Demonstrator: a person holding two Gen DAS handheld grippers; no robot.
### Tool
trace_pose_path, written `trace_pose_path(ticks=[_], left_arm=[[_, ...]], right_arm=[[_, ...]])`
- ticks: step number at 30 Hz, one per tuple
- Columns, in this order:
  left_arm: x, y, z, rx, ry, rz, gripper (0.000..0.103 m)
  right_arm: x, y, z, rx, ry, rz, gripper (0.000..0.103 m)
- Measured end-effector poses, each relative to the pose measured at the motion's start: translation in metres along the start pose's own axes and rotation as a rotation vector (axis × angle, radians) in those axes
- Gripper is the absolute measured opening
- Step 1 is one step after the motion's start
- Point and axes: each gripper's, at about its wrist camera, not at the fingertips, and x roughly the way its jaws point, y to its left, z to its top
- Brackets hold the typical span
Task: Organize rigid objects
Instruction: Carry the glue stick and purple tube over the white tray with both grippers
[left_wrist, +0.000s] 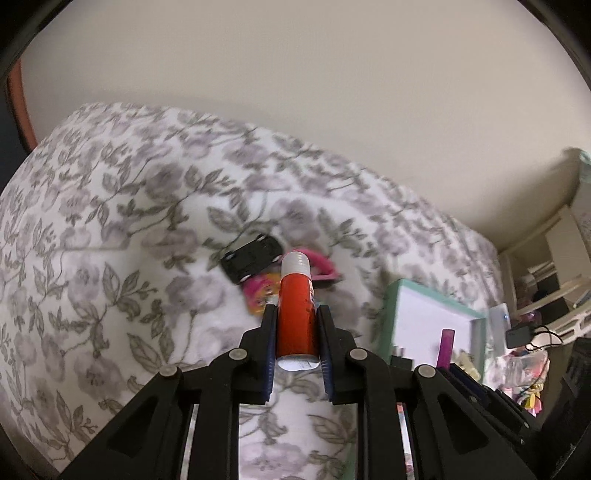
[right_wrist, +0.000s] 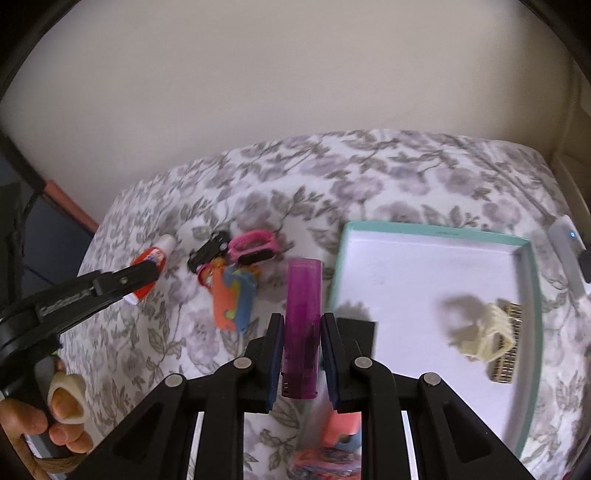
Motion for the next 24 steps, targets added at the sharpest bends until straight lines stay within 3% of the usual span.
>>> trace_pose_path(ticks=[11, 18, 24], left_arm=[[-0.023, -0.059, -0.008, 0.122, -0.034, -0.089, 0.021], [-0.011, -0.112, -0.034, 0.250, 0.028, -0.145, 0.021], [0.003, -0.145, -0.060, 0.344, 0.076, -0.148, 0.022]], right_arm=[[-0.048, -0.064, 0.005, 0.119, -0.092, -0.086, 0.021], [-0.069, -0.103, 0.003, 0.175, -0.114, -0.187, 0.021], [-0.072, -0.132, -0.001, 0.219, -0.091, -0.229, 0.021]])
